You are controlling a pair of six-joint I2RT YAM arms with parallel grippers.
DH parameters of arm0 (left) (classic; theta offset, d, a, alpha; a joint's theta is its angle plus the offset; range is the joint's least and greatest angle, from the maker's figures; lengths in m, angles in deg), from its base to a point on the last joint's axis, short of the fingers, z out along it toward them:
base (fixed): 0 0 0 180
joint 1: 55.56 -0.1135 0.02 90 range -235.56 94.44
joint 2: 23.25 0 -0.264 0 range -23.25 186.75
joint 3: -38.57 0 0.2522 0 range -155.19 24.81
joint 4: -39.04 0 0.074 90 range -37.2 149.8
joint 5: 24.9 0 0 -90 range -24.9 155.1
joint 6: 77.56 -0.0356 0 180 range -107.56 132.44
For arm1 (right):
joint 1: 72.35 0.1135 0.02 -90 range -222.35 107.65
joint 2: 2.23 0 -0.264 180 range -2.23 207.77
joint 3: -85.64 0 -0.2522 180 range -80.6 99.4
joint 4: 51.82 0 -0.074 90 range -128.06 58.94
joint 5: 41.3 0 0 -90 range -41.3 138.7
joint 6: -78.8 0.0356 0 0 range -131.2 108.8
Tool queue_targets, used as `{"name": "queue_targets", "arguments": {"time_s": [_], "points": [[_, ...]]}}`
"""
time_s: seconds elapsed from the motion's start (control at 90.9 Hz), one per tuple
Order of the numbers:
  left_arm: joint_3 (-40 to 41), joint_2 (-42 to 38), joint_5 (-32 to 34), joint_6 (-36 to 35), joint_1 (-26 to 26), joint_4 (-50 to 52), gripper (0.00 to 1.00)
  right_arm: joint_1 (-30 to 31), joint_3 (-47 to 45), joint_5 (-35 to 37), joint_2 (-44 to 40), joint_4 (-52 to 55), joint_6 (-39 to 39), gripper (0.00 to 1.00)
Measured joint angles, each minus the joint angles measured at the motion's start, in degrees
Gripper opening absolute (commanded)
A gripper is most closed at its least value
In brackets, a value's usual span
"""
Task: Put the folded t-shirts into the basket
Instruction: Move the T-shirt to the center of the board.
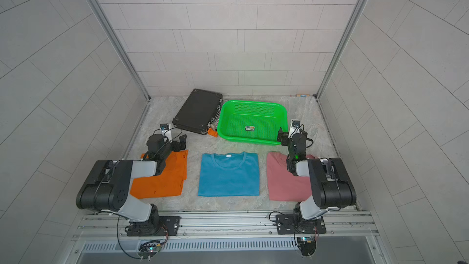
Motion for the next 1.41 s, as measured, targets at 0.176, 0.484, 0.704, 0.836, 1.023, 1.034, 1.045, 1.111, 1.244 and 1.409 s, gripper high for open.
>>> {"name": "queue_targets", "arguments": {"time_s": [0.176, 0.484, 0.704, 0.836, 1.023, 1.034, 1.045, 1.111, 1.244, 1.409], "points": [[0.0, 0.0, 0.02, 0.0, 0.0, 0.0, 1.0, 0.0, 0.0, -0.02, 0.0, 0.0, -0.02, 1.0], [0.0, 0.0, 0.02, 0.0, 0.0, 0.0, 1.0, 0.0, 0.0, -0.04, 0.0, 0.0, -0.02, 1.0], [0.0, 0.0, 0.02, 0.0, 0.0, 0.0, 1.0, 0.0, 0.0, -0.04, 0.0, 0.0, -0.02, 1.0], [0.0, 0.0, 0.09, 0.0, 0.0, 0.0, 1.0, -0.02, 0.0, 0.09, 0.0, 0.0, 0.07, 1.0], [-0.26, -0.02, 0.35, 0.02, 0.0, 0.52, 1.0, -0.15, 0.13, 11.47, -10.56, 12.57, 4.98, 1.0], [-0.46, -0.04, 0.44, 0.04, 0.0, 0.94, 1.0, -0.2, 0.33, 12.83, -12.7, 14.62, 5.7, 1.0], [-0.63, -0.07, 0.48, 0.04, 0.0, 1.25, 1.0, -0.24, 0.61, 13.84, -14.01, 16.39, 6.14, 1.0], [-2.38, -0.63, 0.83, 0.31, 0.0, 4.37, 1.0, -0.52, 3.67, 18.6, -22.56, 26.38, 8.83, 1.0], [-11.76, -2.91, -0.72, 0.39, 0.0, 17.35, 1.0, -0.81, 12.02, 27.04, -34.75, 44.13, 17.59, 1.0], [-23.1, -7.65, -7.17, 0.22, -0.02, 34.49, 1.0, -0.92, 14.29, 27.74, -45.24, 63.06, 27.71, 1.0]]}}
